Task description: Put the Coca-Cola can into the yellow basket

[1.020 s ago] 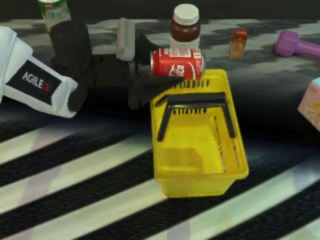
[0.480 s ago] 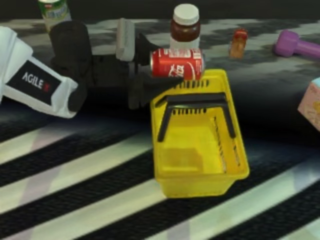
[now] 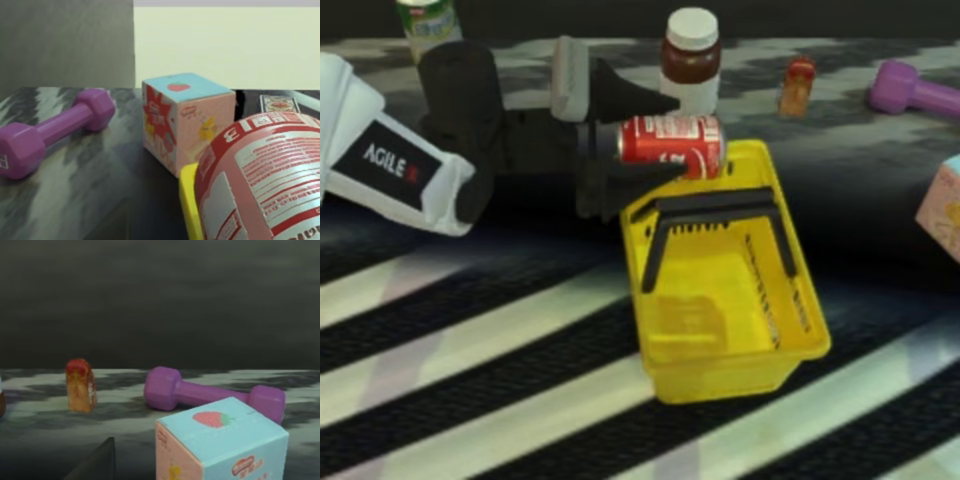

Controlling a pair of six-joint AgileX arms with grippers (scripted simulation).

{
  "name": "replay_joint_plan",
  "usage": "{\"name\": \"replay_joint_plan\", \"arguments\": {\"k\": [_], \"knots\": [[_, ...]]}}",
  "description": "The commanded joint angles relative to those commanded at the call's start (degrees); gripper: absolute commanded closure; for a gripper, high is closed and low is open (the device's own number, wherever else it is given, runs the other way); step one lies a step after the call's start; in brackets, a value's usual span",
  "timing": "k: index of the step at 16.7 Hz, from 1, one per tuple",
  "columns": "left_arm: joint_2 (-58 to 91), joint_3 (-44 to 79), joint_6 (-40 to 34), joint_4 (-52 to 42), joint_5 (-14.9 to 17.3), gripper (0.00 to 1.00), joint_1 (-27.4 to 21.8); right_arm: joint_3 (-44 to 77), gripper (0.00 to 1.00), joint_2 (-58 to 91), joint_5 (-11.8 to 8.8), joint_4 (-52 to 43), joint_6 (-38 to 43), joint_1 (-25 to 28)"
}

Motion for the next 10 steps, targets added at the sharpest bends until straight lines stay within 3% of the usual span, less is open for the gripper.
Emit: {"name": "replay_joint_plan", "arguments": {"k": [7, 10], "knots": [[-0.2, 0.1, 0.0, -0.1, -0.1, 0.00, -0.2, 0.0, 0.00, 0.0, 0.0, 0.0, 0.0, 0.0], [-3.7, -0.8, -1.2, -1.6, -2.1, 0.00, 0.7, 3.4, 0.00, 3.4, -0.2, -3.1, -2.1, 1.6]]}}
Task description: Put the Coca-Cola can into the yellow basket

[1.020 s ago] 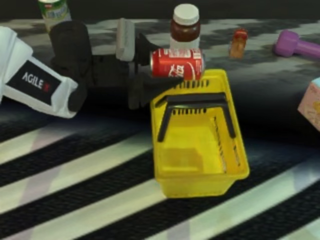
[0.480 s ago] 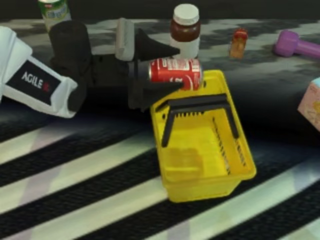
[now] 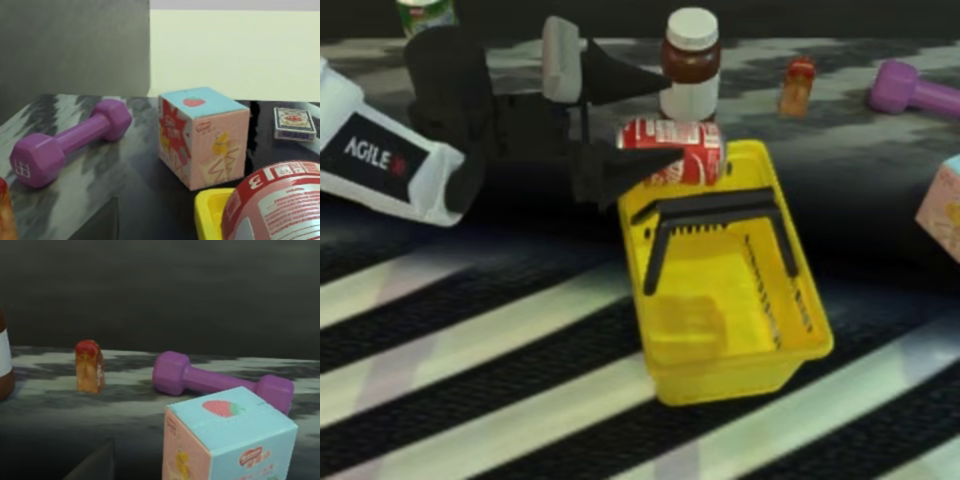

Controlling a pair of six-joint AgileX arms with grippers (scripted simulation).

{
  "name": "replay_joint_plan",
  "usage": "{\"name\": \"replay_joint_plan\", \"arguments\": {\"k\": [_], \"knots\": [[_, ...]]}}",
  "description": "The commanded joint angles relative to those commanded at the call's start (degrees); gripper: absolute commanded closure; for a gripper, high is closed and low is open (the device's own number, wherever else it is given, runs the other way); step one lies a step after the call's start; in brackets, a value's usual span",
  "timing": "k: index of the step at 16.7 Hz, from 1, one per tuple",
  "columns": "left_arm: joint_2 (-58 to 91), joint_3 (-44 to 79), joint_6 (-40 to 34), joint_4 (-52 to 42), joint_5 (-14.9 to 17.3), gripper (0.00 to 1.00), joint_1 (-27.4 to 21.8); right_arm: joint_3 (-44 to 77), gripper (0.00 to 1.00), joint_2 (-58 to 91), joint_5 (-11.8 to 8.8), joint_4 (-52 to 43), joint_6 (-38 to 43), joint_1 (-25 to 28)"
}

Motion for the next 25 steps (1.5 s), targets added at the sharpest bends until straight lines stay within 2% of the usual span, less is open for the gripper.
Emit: {"name": "replay_joint_plan", "arguments": {"k": [3, 6, 12, 16, 19, 22, 25], "knots": [[-9.0, -2.9, -2.5, -3.8, -5.2, 0.00, 2.1, 8.5, 0.00, 8.6, -0.2, -7.0, -4.7, 3.3], [-23.4, -8.3, -5.3, -9.9, -13.3, 0.00, 5.0, 21.9, 0.00, 22.3, -0.1, -16.8, -11.3, 7.6], [-63.0, -25.1, -8.4, -25.5, -34.1, 0.00, 11.2, 56.9, 0.00, 58.6, 0.1, -41.2, -27.5, 18.1], [-87.9, -39.0, -7.7, -36.6, -47.9, 0.00, 14.3, 81.1, 0.00, 84.0, 0.1, -57.8, -38.5, 25.3], [-104.3, -49.9, -6.2, -44.5, -57.1, 0.00, 16.0, 97.1, 0.00, 100.7, 0.2, -68.6, -45.8, 30.1], [-116.7, -59.5, -4.0, -51.2, -64.3, 0.00, 17.0, 109.8, 0.00, 113.4, 0.2, -76.9, -51.5, 33.8], [-124.8, -66.5, -2.1, -55.8, -68.9, 0.00, 17.5, 118.0, 0.00, 121.0, 0.3, -82.2, -55.3, 36.4]]}}
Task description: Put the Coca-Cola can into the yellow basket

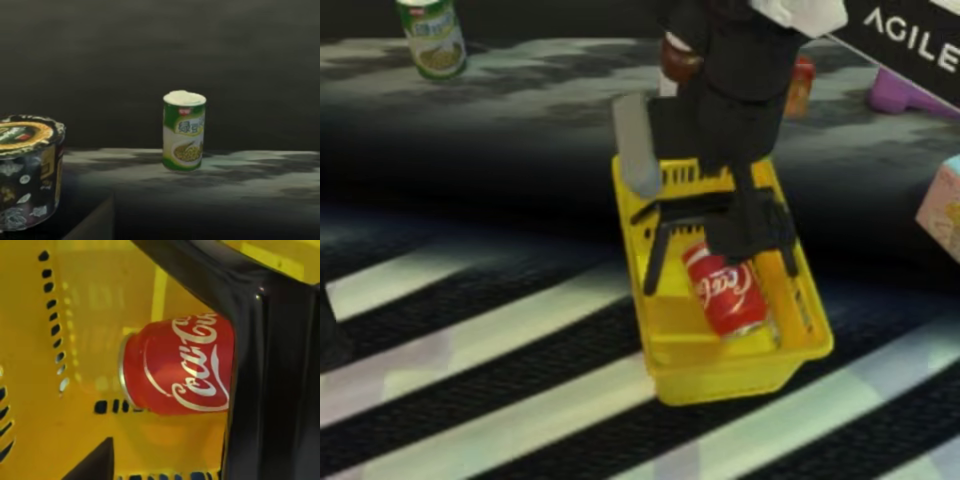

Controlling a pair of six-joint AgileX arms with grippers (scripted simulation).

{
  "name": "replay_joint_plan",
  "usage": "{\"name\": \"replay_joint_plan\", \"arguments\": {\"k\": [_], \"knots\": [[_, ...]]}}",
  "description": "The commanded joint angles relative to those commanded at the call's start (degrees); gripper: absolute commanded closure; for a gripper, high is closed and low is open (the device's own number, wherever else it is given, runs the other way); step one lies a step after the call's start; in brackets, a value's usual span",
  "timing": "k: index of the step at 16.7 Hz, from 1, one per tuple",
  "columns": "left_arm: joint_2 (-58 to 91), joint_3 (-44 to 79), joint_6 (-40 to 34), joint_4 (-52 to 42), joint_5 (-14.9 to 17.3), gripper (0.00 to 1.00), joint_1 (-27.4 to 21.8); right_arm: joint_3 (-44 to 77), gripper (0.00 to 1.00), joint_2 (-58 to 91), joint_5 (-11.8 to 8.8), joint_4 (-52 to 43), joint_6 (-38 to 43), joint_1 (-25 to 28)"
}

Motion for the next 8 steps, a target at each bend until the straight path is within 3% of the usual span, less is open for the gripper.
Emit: {"name": "replay_joint_plan", "arguments": {"k": [3, 8], "knots": [[-3.1, -2.8, 0.9, -1.8, -1.8, 0.00, 0.1, 3.0, 0.00, 2.6, 0.1, -2.0, -1.5, 1.0], [-3.1, -2.8, 0.9, -1.8, -1.8, 0.00, 0.1, 2.7, 0.00, 2.6, 0.1, -1.8, -1.5, 0.8]]}}
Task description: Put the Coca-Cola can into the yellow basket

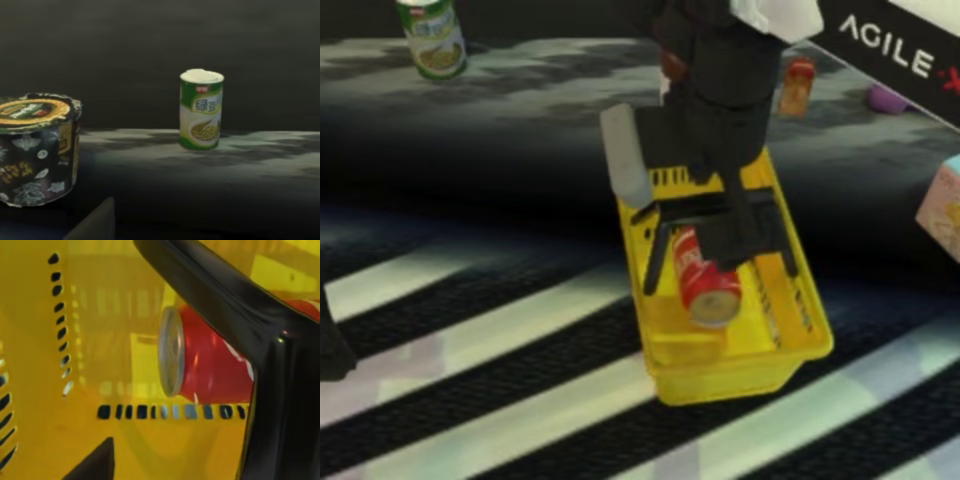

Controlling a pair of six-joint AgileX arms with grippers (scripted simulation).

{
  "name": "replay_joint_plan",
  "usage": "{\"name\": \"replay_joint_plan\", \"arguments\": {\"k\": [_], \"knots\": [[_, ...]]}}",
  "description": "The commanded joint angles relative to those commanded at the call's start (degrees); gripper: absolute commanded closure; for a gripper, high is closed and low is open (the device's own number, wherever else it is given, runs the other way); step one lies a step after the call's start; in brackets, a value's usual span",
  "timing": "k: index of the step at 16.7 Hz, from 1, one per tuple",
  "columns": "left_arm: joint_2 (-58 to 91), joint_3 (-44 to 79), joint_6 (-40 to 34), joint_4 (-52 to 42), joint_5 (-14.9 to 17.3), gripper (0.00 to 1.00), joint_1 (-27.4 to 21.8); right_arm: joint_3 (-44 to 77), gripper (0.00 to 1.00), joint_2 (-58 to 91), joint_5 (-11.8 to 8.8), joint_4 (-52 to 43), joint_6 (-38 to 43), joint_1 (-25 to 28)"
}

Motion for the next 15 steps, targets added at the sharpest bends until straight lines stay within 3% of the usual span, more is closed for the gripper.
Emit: {"name": "replay_joint_plan", "arguments": {"k": [9, 15], "knots": [[0.0, 0.0, 0.0, 0.0, 0.0, 0.00, 0.0, -5.8, 0.00, -0.9, 0.0, 4.9, 0.0, 0.2], [0.0, 0.0, 0.0, 0.0, 0.0, 0.00, 0.0, -5.8, 0.45, -0.9, 0.0, 4.9, 0.0, 0.2]]}}
